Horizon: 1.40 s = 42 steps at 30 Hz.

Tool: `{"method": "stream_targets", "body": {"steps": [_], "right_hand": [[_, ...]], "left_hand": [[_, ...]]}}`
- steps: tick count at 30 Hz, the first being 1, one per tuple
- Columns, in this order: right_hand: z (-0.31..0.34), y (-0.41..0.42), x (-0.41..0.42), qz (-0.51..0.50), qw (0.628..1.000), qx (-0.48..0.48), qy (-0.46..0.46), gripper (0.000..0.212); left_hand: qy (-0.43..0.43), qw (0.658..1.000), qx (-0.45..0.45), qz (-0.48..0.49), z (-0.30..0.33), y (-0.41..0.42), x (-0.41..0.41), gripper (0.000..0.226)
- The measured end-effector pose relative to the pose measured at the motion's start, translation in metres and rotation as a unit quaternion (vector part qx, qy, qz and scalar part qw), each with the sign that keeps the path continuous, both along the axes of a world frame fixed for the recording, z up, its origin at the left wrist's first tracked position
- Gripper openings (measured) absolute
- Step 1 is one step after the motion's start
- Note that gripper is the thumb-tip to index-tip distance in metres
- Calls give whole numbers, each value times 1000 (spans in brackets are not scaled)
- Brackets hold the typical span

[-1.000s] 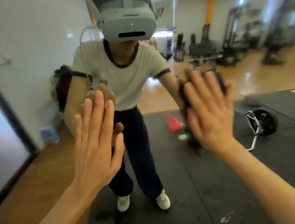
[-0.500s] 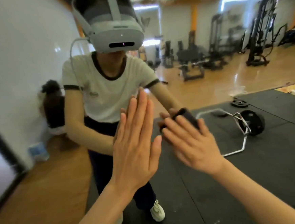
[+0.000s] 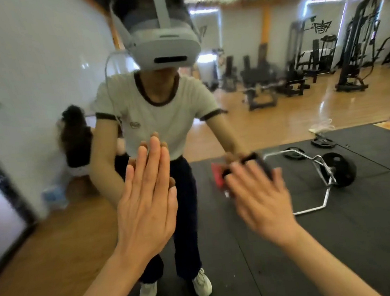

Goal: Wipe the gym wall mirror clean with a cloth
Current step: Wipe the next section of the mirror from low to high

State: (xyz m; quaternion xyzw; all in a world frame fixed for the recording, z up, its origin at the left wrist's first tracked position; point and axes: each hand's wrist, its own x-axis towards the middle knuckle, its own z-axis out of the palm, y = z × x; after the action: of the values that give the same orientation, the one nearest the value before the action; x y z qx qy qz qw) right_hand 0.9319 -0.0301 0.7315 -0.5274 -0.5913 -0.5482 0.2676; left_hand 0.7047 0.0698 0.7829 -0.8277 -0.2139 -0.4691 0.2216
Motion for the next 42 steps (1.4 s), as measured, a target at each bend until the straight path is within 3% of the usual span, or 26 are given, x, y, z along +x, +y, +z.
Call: {"method": "stream_targets", "body": {"steps": [2, 4, 6, 7, 9, 10, 12, 14, 16, 19, 21, 24, 27, 30, 33, 35, 37, 40, 42], "right_hand": [[1, -17, 30, -14, 986, 48, 161, 56], [4, -16, 22, -20, 941, 112, 319, 54], [16, 1, -15, -1, 922, 132, 364, 55], [21, 11, -35, 16, 940, 105, 324, 55], [26, 22, -60, 33, 988, 16, 151, 61], [30, 24, -58, 32, 997, -18, 65, 66], [40, 17, -30, 23, 999, -28, -12, 70], [44, 3, 6, 12, 1000, 12, 22, 64], [40, -15, 41, -3, 989, 63, 136, 56], [37, -19, 45, -10, 923, 155, 352, 53], [51, -3, 12, 6, 901, 174, 396, 54], [71, 21, -41, 44, 970, 90, 220, 53], [86, 17, -17, 33, 994, 65, 87, 56], [84, -10, 44, 12, 977, 119, 178, 50], [80, -23, 72, -6, 919, 209, 334, 50], [82, -10, 49, -5, 885, 251, 392, 50], [76, 5, 3, 26, 911, 205, 358, 51], [44, 16, -40, 37, 982, 62, 176, 58], [37, 11, -22, 25, 992, 36, 117, 60]], "left_hand": [[-4, 1000, 5, 3, 0, 0, 2, 70], [-14, 1000, 1, 1, -1, -1, 3, 71], [-36, 999, -16, -16, -1, -5, 6, 72], [-45, 998, -23, -29, -2, -8, 10, 73], [-54, 996, -31, -63, -1, -17, 23, 73], [-59, 994, -36, -83, 1, -22, 32, 72], [-69, 991, -54, -106, 5, -29, 48, 69], [-71, 992, -59, -87, 7, -30, 57, 68], [-60, 996, -50, -49, 5, -28, 59, 69], [-50, 998, -39, -15, 5, -27, 58, 67], [-48, 998, -28, -5, 4, -28, 60, 68], [-50, 999, -19, -3, 4, -26, 61, 69], [-52, 998, -22, -2, 4, -26, 60, 70], [-50, 999, -20, 12, 4, -27, 62, 68], [-52, 998, -19, 22, 4, -28, 64, 69], [-50, 998, -14, 22, 4, -28, 64, 68], [-49, 999, -9, 18, 3, -27, 63, 67], [-47, 999, -14, 11, 5, -27, 63, 64], [-44, 999, -12, 8, 4, -28, 62, 63]]}}
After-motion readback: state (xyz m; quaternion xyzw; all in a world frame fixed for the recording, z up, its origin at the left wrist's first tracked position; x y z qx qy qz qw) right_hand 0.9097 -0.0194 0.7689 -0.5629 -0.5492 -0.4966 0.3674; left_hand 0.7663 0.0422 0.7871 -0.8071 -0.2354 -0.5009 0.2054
